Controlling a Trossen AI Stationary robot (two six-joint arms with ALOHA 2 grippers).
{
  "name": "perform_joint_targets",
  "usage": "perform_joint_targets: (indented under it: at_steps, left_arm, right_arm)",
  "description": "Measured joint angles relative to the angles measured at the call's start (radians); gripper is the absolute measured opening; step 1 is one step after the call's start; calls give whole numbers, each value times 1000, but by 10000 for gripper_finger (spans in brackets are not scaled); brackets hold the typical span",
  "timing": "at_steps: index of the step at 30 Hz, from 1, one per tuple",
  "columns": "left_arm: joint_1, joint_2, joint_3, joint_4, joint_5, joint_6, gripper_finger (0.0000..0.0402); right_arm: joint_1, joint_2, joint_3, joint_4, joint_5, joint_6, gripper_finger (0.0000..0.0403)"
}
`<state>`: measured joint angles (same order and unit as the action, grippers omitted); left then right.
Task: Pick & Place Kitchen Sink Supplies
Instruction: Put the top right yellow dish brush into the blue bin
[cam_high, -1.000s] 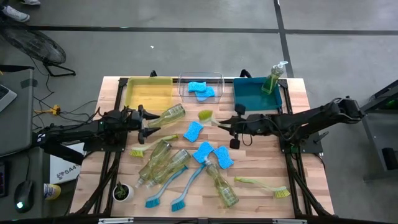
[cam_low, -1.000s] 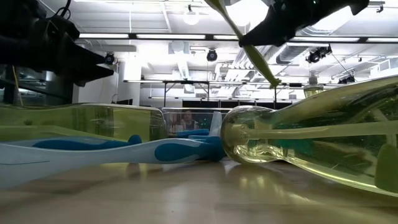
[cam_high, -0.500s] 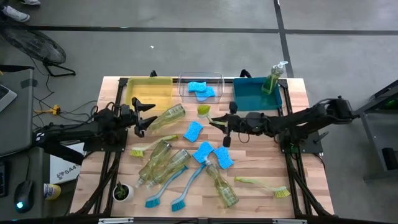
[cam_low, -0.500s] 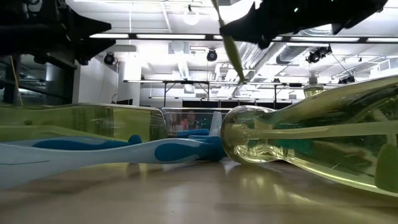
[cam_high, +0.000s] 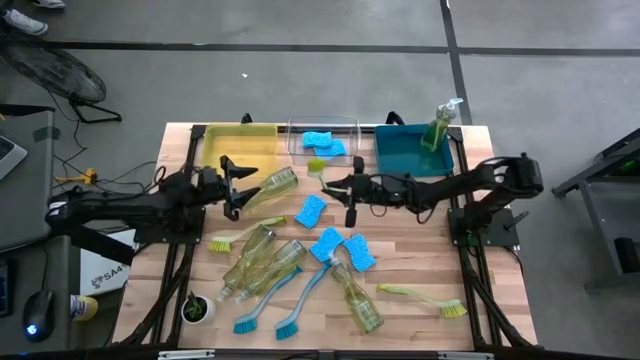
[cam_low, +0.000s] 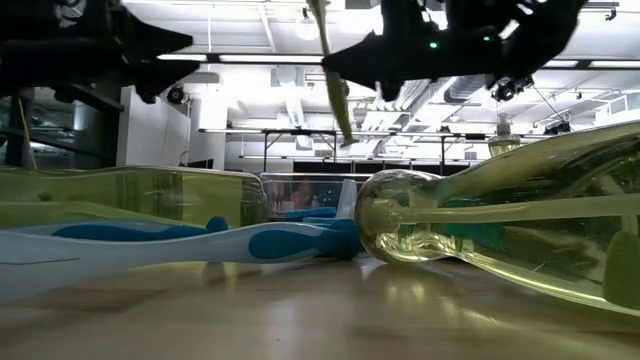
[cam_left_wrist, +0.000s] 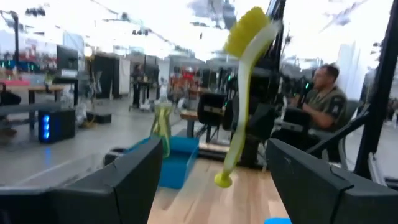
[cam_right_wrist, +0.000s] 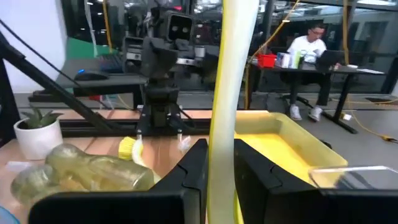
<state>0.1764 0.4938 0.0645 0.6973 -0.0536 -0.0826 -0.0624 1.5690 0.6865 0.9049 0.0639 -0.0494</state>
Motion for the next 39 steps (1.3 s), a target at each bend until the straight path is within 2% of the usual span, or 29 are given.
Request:
perform_joint_targets:
  at_steps: [4, 10, 17, 23, 29, 33, 39]
  left_arm:
    - [0, 160, 74, 83, 48, 10, 280]
    - [0, 390, 195, 173, 73, 62, 280]
    - [0, 613, 359, 197, 117, 101, 280]
    - [0, 733, 473, 193, 171, 104, 279]
    - [0, 752, 500, 191, 174, 87, 273]
    - [0, 752, 500, 190, 173, 79, 227]
    - [0, 752, 500, 189, 163, 79, 101]
  right_arm:
    - [-10, 66, 87, -7, -52, -14, 45]
    - [-22, 115, 200, -107, -56, -45, 45]
    - [-41, 115, 241, -171, -82, -56, 45]
    - [-43, 114, 232, -201, -59, -56, 45]
    - [-43, 114, 231, -246, -44, -60, 45]
    - [-43, 114, 231, -251, -43, -61, 45]
    - [-42, 114, 231, -251, -43, -64, 45]
